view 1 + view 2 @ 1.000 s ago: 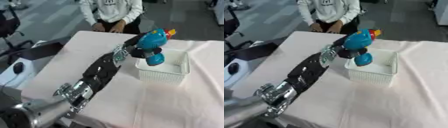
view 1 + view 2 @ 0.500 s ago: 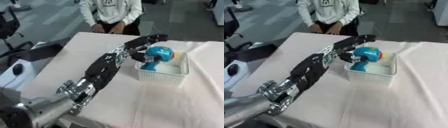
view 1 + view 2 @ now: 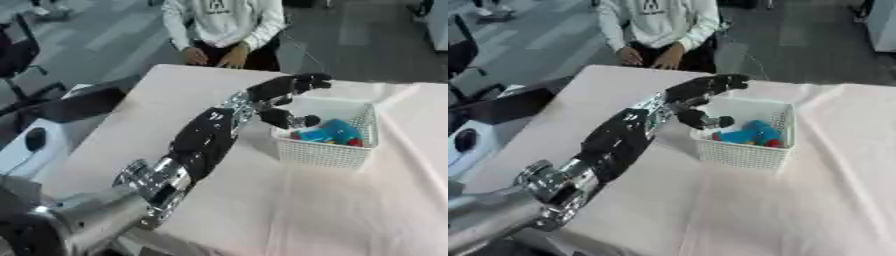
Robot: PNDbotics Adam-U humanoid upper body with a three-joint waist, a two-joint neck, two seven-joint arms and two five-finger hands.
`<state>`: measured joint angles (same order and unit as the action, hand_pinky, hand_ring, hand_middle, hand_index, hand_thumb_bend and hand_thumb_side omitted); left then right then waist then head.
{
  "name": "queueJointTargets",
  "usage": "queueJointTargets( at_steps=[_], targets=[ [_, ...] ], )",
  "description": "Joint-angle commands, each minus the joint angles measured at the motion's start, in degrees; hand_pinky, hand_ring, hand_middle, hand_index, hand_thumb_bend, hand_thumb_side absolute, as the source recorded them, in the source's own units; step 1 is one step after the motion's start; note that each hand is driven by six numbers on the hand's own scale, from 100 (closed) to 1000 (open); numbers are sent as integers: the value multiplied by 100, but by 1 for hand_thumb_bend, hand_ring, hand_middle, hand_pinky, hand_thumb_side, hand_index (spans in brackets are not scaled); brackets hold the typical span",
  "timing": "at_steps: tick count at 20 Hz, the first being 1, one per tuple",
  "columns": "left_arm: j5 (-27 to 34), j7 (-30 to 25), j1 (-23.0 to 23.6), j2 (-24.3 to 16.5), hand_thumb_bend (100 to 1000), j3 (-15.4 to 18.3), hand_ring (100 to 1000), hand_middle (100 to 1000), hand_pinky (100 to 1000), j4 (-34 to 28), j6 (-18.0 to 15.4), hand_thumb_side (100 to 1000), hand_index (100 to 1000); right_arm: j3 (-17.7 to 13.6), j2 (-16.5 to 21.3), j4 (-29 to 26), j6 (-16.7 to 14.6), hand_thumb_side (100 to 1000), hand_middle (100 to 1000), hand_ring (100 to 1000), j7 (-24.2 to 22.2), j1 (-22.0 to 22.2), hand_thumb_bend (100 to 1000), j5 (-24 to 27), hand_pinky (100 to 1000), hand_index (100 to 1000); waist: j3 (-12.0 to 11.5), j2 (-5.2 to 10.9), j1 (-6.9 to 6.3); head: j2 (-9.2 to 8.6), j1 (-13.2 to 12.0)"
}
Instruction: Pick up objects on the table and place them in the box.
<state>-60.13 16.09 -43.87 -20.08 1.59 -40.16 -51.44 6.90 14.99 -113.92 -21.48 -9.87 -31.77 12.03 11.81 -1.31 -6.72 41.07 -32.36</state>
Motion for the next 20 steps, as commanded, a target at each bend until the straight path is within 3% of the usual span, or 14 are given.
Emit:
queueJointTargets(
  at_steps=[1,5,7,11,12,15,17,20],
  targets=[
    [-45,179,-112,-115,750,33,964,1000,802,-68,-52,1000,1000,-2,7,-68,13,1000,120,100,-12,-102,100,7,292,490,-12,57,23,-67,-51],
    [126,276,-30,-162,728,-23,946,1000,773,-285,-52,1000,1000,-10,14,-68,15,1000,118,100,-9,-92,100,-3,292,490,-41,56,26,-122,-28],
    [502,367,102,-220,687,-133,917,1000,737,-717,-52,1000,1000,-19,31,-68,14,1000,113,100,-9,-81,100,-16,291,490,-75,45,34,-316,56],
    [1921,397,608,-376,585,-490,871,965,669,-2249,-52,1000,973,-39,94,-68,-9,1000,103,100,-42,-27,100,-72,290,491,-197,1,91,-1010,375],
    [2347,328,781,-398,523,-592,837,938,641,-2735,-52,1000,938,-38,119,-68,-23,1000,100,100,-64,-6,100,-93,289,491,-241,-17,118,-1218,464],
    [3652,-147,1342,-432,470,-841,800,901,616,-4186,-52,1000,897,-32,211,-68,-113,1000,100,100,-205,67,100,-203,288,490,-371,-63,196,-1740,635],
    [4456,-577,1650,-364,447,-938,778,874,599,-5083,-52,1000,870,42,286,-68,-298,1000,100,100,-499,108,100,-289,288,488,-477,-107,268,-2131,603],
    [5474,-1384,1932,-139,460,-1044,769,871,605,-5967,-52,1000,855,207,411,-68,-856,1000,100,100,-1392,161,100,-390,287,500,-666,-174,431,-2778,532]
  ],
)
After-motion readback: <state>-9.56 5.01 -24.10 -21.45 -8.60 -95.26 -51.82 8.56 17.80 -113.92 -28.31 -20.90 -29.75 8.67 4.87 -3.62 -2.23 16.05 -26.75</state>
